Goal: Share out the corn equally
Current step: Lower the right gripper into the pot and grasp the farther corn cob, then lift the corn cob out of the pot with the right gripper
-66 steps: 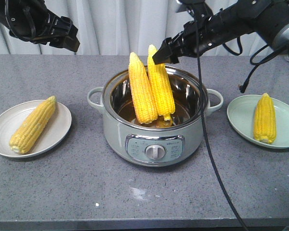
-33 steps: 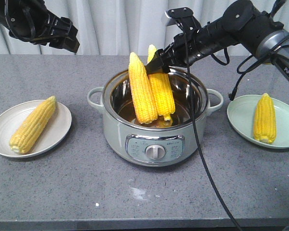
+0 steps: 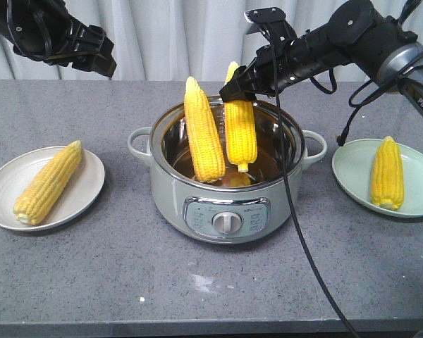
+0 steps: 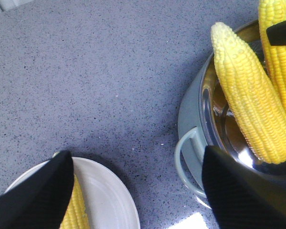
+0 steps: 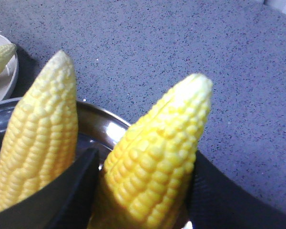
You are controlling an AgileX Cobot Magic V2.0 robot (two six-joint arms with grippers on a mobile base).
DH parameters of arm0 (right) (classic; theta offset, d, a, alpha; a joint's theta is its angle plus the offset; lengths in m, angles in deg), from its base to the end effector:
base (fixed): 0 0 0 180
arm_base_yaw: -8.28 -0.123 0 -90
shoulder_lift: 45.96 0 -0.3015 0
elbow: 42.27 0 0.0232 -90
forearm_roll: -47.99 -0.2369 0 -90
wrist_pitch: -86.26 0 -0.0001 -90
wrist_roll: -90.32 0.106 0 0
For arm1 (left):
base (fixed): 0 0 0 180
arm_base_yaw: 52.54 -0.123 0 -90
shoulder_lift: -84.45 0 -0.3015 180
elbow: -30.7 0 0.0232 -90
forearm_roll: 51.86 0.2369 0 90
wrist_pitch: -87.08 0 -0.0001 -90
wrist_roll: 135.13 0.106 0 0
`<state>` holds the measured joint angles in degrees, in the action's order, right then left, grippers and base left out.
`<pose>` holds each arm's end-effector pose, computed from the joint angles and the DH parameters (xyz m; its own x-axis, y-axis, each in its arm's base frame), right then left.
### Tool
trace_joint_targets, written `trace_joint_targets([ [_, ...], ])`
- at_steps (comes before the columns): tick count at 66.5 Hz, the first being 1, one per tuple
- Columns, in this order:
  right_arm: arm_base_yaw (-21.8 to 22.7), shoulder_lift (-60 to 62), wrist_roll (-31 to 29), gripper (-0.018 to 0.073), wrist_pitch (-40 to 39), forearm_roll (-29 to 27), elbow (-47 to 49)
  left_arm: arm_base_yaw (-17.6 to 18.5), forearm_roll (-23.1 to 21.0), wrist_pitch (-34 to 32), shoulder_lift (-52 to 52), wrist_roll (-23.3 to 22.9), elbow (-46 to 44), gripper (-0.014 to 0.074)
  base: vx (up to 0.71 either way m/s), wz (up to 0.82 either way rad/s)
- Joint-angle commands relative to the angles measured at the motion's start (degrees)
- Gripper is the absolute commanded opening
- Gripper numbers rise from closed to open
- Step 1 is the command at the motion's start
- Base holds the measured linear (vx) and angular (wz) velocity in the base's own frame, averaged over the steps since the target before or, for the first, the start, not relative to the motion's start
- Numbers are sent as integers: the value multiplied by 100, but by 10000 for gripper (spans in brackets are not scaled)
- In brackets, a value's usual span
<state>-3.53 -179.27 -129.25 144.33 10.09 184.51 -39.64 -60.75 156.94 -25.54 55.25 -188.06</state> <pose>0.4801 0.1569 0.3124 -0.5453 -0.3717 -0.7513 -0.7074 0.6849 0.1746 0.3728 -0.1012 0.4231 -0.7106 0.2917 -0.6403 0.4037 0.9144 -0.0315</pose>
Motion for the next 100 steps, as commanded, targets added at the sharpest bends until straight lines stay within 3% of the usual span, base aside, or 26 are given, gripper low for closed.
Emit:
trace_joint_targets([
  [1, 11, 361, -49, 157, -131, -252, 154, 17, -78, -273, 290, 22, -175, 544, 0, 0],
  [12, 11, 395, -49, 102, -127, -330, 154, 17, -78, -273, 290, 22, -175, 544, 0, 0],
  [39, 16, 1125, 4, 104, -95, -57, 154, 17, -78, -273, 290, 22, -175, 544, 0, 0],
  [57, 29, 2100, 964, 112, 362, 1331, 154, 17, -78, -273, 290, 22, -175, 544, 0, 0],
  [75, 44, 2984, 1565, 118, 1007, 2239, 133, 17, -83, -273, 290, 19, -175, 544, 0, 0],
  [81, 268, 3151, 1716, 120, 1218, 2250, 133, 17, -83, -273, 290, 19, -175, 544, 0, 0],
  [100, 1584, 3613, 1942, 127, 1580, 1879, -141, 17, -95, -290, 319, 19, -175, 544, 0, 0],
])
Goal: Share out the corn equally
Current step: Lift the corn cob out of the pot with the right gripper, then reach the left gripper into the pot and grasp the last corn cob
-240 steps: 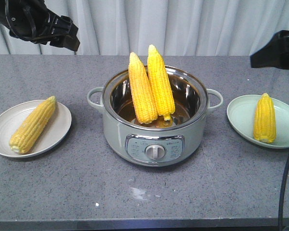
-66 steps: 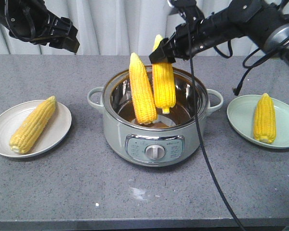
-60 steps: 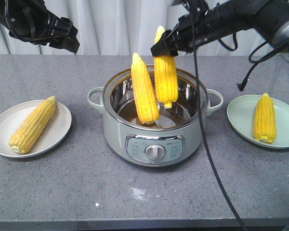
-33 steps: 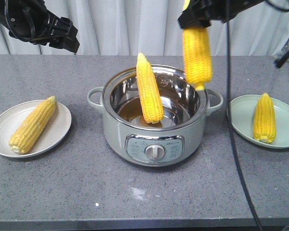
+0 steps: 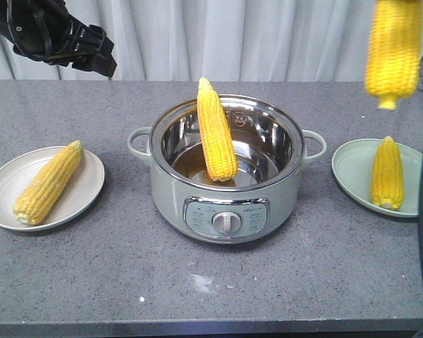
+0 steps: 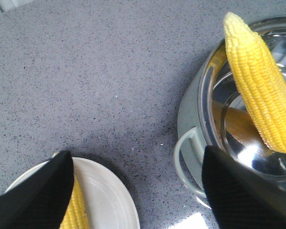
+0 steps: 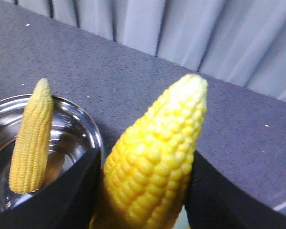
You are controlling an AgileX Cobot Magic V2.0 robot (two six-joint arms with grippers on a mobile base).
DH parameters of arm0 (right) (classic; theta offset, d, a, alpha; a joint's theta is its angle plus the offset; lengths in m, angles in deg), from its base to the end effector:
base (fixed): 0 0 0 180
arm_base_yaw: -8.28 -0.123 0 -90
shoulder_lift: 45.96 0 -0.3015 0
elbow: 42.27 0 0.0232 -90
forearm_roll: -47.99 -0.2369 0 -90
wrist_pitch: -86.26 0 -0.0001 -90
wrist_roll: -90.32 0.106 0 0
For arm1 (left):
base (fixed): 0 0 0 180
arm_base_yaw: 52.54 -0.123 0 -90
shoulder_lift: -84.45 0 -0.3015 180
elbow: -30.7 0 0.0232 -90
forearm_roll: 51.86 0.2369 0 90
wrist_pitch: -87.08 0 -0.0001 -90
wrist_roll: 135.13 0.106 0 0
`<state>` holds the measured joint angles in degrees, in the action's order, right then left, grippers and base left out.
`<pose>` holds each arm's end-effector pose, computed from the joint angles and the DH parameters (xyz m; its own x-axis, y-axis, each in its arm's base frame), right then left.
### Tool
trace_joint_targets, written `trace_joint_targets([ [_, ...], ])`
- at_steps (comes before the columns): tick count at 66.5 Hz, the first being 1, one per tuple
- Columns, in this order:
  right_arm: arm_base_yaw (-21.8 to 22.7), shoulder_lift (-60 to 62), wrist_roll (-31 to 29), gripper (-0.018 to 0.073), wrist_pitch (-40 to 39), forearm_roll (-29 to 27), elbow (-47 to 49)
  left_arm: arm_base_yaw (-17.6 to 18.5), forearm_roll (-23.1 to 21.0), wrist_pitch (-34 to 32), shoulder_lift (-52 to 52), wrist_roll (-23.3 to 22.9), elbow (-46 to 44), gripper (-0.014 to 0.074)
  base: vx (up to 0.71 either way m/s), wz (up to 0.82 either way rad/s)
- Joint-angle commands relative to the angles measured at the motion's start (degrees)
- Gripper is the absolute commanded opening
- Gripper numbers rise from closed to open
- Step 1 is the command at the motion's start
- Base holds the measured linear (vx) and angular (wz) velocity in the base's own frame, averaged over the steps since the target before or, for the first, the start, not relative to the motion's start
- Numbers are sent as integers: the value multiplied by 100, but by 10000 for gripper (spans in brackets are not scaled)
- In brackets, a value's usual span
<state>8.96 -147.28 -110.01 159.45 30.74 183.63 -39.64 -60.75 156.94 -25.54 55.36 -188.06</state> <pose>0.3216 0.0263 0.5097 -0.5365 -0.2450 -0.8075 -0.3662 0.9297 -0.0388 0.3728 -0.1012 0.4231 -0.7098 0.2934 -0.6404 0.4050 0.9138 -0.0302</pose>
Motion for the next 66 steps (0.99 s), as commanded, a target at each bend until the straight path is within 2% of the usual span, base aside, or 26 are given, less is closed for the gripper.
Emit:
trace_joint_targets([
  [1, 384, 449, 15, 128, 61, -186, -118, 17, -100, -290, 319, 3, -175, 544, 0, 0],
  [13, 903, 1191, -89, 133, -550, -193, -1590, 17, -129, -294, 319, 3, -175, 544, 0, 0],
  [28, 984, 2204, -267, 133, -1743, -224, -3461, 17, -240, -315, 319, 3, -175, 544, 0, 0],
  [33, 984, 2405, -267, 133, -2039, -224, -3760, 17, -385, -338, 319, 9, -175, 544, 0, 0],
  [40, 984, 2458, -246, 133, -2070, -224, -3838, 17, -655, -389, 319, -29, -175, 544, 0, 0],
  [47, 984, 2458, -244, 133, -2089, -279, -3838, 124, -849, -452, 319, -345, -175, 544, 0, 0],
  [53, 984, 2458, -244, 133, -2089, -339, -3838, 392, -730, -551, 319, -582, -175, 544, 0, 0],
  [57, 977, 2458, -244, 133, -2089, -351, -3838, 651, -480, -676, 319, -849, -175, 544, 0, 0],
  [66, 977, 2458, -244, 133, -2070, -376, -3838, 1326, 560, -900, 283, -1941, -175, 541, 0, 0],
])
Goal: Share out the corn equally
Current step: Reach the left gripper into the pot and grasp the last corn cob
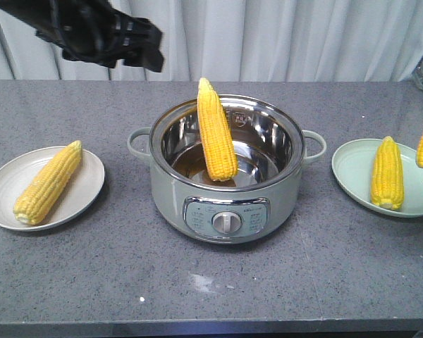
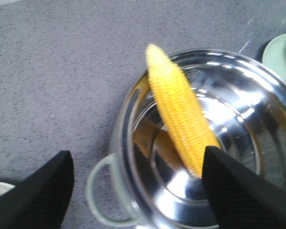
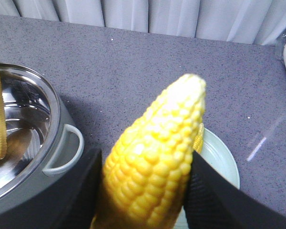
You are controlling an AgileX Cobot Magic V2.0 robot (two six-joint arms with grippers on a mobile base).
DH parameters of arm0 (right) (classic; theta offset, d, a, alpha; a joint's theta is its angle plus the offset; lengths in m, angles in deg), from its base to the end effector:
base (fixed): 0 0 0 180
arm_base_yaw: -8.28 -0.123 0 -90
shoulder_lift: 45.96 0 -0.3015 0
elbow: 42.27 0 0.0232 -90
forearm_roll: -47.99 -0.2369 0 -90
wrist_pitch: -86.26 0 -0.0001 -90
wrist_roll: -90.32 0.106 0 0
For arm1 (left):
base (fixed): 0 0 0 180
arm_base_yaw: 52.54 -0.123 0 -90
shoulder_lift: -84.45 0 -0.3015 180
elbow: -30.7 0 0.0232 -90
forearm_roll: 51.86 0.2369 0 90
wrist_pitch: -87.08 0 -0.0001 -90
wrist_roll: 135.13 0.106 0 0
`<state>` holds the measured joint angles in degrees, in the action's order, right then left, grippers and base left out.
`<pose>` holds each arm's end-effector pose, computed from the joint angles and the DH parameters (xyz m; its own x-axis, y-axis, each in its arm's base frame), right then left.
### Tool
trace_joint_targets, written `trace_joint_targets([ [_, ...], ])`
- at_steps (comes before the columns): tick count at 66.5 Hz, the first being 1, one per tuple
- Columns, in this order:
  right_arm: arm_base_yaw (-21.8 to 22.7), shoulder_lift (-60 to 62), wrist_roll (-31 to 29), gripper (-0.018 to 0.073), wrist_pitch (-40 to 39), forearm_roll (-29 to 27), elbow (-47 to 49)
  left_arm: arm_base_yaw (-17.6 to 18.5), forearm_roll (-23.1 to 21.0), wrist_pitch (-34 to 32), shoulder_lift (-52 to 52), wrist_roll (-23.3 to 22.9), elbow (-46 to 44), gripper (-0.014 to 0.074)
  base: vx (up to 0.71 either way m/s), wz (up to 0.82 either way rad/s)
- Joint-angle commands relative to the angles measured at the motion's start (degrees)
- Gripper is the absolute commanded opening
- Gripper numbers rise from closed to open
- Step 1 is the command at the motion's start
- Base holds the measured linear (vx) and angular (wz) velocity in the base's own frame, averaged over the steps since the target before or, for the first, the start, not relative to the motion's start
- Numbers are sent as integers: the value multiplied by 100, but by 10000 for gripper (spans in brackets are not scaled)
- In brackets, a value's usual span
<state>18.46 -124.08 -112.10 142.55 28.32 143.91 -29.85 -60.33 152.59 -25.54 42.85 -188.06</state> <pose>0.2391 -0.0128 0.4528 -0.5660 -0.0878 -0.8197 -0.1646 0.9863 0.0080 0.3563 -0.1644 0.4283 -0.7113 0.1935 -0.6757 0.4004 0.9016 -0.1634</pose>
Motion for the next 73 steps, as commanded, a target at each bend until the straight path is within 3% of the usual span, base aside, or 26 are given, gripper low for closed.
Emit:
trace_joint_targets([
  [1, 27, 139, -35, 133, -380, -138, 134, 411, 619, -484, 270, -801, -175, 541, 0, 0],
  [6, 27, 139, -35, 133, -367, -185, 134, 785, 1068, -584, 190, -1409, -175, 541, 0, 0],
  [18, 27, 139, -35, 133, -317, -196, 134, 1521, 1840, -704, -212, -2377, -175, 541, 0, 0],
  [25, 27, 139, -35, 133, -293, -196, 134, 1756, 2293, -765, -497, -3085, -175, 541, 0, 0],
  [35, 27, 139, -35, 133, -288, -196, 134, 2050, 2750, -929, -802, -3700, -175, 541, 0, 0],
  [58, 27, 139, -35, 133, -280, -213, 134, 2170, 3762, -936, -1209, -4907, -175, 541, 0, 0],
  [73, 27, 139, -35, 133, -274, -213, 134, 2170, 3934, -1057, -1370, -5049, -175, 541, 0, 0],
])
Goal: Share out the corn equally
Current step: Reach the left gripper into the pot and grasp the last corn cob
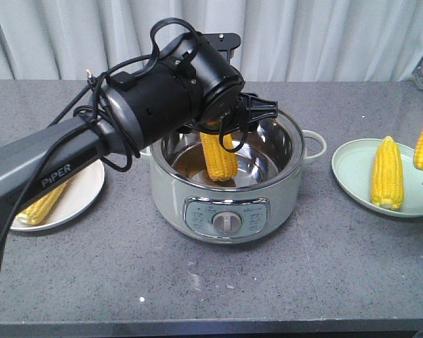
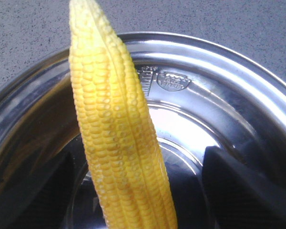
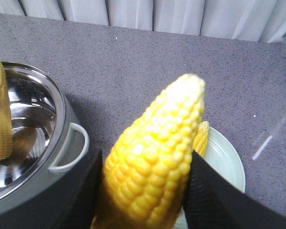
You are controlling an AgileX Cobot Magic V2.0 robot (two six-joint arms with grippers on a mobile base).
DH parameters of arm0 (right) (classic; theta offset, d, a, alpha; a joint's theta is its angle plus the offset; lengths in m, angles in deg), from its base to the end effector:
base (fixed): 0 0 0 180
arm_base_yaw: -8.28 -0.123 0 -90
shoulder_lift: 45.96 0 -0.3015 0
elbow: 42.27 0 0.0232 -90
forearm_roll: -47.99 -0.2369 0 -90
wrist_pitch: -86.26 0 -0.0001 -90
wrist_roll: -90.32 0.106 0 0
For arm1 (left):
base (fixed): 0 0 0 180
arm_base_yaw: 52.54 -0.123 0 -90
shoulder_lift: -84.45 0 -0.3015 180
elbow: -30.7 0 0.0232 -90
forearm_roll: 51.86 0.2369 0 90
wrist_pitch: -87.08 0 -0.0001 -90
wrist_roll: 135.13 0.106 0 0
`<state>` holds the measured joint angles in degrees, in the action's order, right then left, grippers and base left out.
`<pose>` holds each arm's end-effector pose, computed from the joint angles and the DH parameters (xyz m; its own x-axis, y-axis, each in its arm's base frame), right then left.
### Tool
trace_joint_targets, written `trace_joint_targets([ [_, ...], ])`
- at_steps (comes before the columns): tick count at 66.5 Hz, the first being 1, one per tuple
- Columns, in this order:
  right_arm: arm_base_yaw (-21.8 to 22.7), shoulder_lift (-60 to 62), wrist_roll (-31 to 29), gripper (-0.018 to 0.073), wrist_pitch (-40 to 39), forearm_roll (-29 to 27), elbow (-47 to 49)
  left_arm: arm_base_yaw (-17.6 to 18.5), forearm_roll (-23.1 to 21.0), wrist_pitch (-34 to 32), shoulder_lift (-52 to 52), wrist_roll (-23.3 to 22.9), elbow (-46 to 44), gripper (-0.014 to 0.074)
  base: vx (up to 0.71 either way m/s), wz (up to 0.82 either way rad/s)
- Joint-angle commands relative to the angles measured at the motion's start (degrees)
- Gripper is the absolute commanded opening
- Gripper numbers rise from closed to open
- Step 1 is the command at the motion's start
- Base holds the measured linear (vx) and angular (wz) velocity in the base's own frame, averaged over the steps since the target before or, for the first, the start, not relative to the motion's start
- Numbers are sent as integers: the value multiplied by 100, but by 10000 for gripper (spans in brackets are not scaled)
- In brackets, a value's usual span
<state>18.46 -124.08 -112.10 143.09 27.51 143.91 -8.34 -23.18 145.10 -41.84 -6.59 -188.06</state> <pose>0.2386 -0.0113 0.4524 -0.5707 -0.0807 -0.8172 -0.1718 0.9849 0.0227 0.3696 -0.2992 0.3230 -0.7260 -0.0303 -0.6870 0.0465 0.9946 -0.0929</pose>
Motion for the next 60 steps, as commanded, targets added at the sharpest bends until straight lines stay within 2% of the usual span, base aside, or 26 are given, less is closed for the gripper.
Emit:
trace_joint_targets([
  [1, 27, 139, -35, 133, -328, -133, 134, 19, 220, -308, 242, -110, -175, 541, 0, 0],
  [10, 27, 139, -35, 133, -328, -133, 134, 19, 278, -307, 114, -119, -175, 541, 0, 0],
  [22, 27, 139, -35, 133, -306, -133, 134, 19, 559, -310, 6, -466, -175, 541, 0, 0],
  [49, 27, 139, -35, 133, -306, -139, 134, -72, 507, -339, -203, -560, -175, 541, 0, 0],
  [60, 27, 139, -35, 133, -306, -139, 134, -111, 500, -339, -231, -564, -175, 510, 0, 0],
])
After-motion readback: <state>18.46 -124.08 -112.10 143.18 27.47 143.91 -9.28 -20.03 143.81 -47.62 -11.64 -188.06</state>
